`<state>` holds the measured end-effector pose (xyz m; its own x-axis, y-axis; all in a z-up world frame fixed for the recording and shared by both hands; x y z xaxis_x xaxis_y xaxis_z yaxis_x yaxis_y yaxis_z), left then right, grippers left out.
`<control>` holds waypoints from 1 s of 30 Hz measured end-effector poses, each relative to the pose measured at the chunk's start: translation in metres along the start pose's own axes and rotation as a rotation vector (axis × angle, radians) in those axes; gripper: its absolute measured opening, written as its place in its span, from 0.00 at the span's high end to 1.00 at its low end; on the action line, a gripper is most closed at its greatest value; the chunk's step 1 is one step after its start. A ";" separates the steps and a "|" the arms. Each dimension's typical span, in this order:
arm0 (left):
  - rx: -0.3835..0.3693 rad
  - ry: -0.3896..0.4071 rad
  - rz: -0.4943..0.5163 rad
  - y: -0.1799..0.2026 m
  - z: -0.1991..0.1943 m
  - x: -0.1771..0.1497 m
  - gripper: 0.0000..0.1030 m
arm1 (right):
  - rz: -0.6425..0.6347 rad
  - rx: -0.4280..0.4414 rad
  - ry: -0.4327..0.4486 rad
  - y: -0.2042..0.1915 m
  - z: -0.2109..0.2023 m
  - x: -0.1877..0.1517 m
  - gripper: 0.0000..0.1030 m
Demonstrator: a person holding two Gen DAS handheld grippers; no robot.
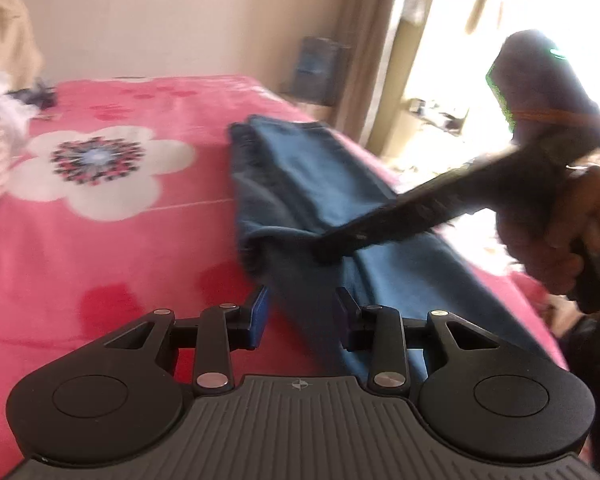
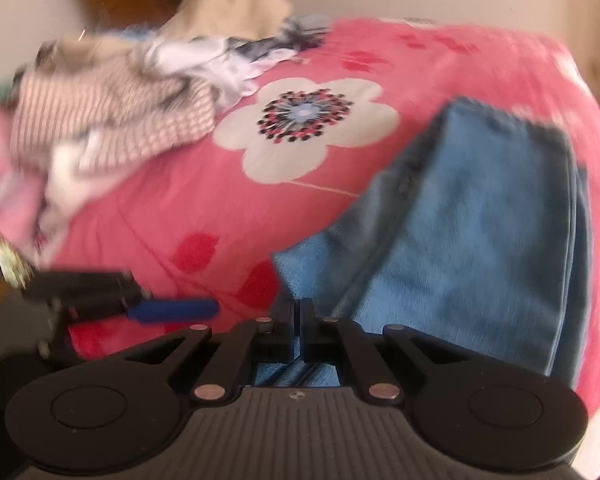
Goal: Fold clothes
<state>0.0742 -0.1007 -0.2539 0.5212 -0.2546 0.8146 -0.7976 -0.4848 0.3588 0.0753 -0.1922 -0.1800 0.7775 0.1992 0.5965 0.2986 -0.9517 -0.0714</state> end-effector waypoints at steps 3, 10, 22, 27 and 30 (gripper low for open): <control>-0.024 -0.018 0.041 0.008 0.011 -0.001 0.67 | 0.121 0.058 -0.016 0.009 0.001 0.002 0.99; -0.060 -0.052 0.006 0.004 0.035 -0.004 0.66 | 0.290 0.148 -0.060 0.019 0.004 0.002 0.98; -0.277 0.026 -0.544 -0.031 0.046 -0.003 0.91 | 0.490 0.144 -0.016 0.061 -0.012 -0.002 0.96; -0.385 0.085 -0.793 -0.051 0.046 -0.014 0.88 | 0.540 0.145 -0.038 0.071 -0.011 -0.015 0.96; -0.331 0.099 -0.747 -0.047 0.040 -0.008 0.69 | 0.550 0.143 -0.049 0.072 -0.011 -0.021 0.96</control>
<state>0.1191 -0.1094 -0.2956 0.9331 0.1201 0.3389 -0.3076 -0.2218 0.9253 0.0747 -0.2672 -0.1890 0.8633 -0.3028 0.4039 -0.0878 -0.8780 -0.4705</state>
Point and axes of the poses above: each gripper's, at about its wrist camera, not at the fingertips, and z roughly the way its jaws point, y to its right, x to its top, the point moved 10 cm from there along z, roughly the way its jaws point, and after that the axes turned 14 degrees about -x, right-handed, at the moved point
